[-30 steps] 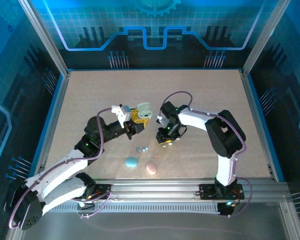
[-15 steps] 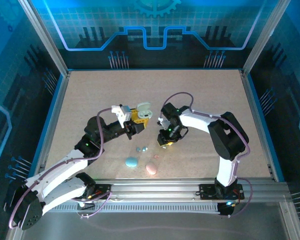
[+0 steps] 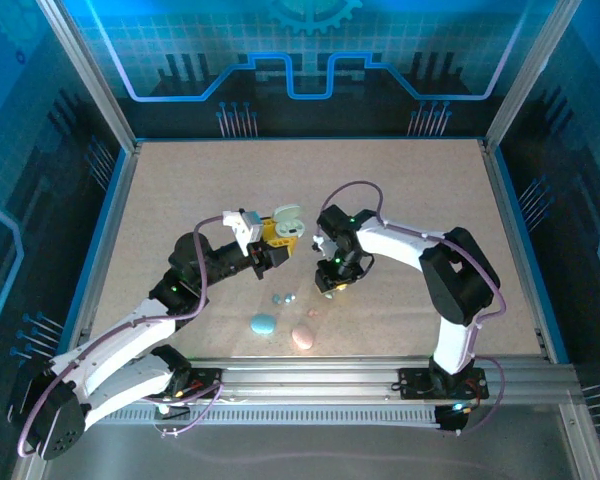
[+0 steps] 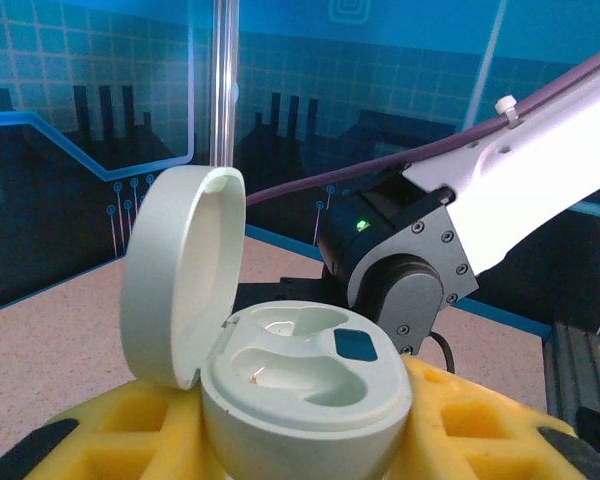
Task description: Insert wireless bluetooth earbuds into charging case
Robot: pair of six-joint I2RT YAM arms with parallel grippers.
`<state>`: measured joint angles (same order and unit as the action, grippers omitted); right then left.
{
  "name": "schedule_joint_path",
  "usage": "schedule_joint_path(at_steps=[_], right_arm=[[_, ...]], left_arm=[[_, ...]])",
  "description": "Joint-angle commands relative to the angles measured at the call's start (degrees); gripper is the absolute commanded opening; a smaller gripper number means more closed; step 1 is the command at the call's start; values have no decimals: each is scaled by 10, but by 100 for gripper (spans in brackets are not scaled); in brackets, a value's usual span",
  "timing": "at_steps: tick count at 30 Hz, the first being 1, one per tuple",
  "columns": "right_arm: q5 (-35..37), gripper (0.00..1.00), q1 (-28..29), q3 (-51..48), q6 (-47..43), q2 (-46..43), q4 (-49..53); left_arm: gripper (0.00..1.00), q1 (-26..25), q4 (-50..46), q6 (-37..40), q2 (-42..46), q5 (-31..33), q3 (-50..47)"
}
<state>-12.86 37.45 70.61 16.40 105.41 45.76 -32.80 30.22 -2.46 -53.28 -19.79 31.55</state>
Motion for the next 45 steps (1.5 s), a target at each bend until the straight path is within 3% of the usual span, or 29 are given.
schedule_joint_path(at_steps=[1,19,33,45], right_arm=[[31,38,18,37,-31,21,35],[37,36,39,80,-74,90,87],[63,27,42,76,-58,91,89],[24,22,-5,103,10,102,30]], left_arm=[[32,3,4,11,8,-11,13],[32,2,4,7,16,-14,15],[33,3,-4,9,16,-15,17],[33,2,-1,6,16,-11,13]])
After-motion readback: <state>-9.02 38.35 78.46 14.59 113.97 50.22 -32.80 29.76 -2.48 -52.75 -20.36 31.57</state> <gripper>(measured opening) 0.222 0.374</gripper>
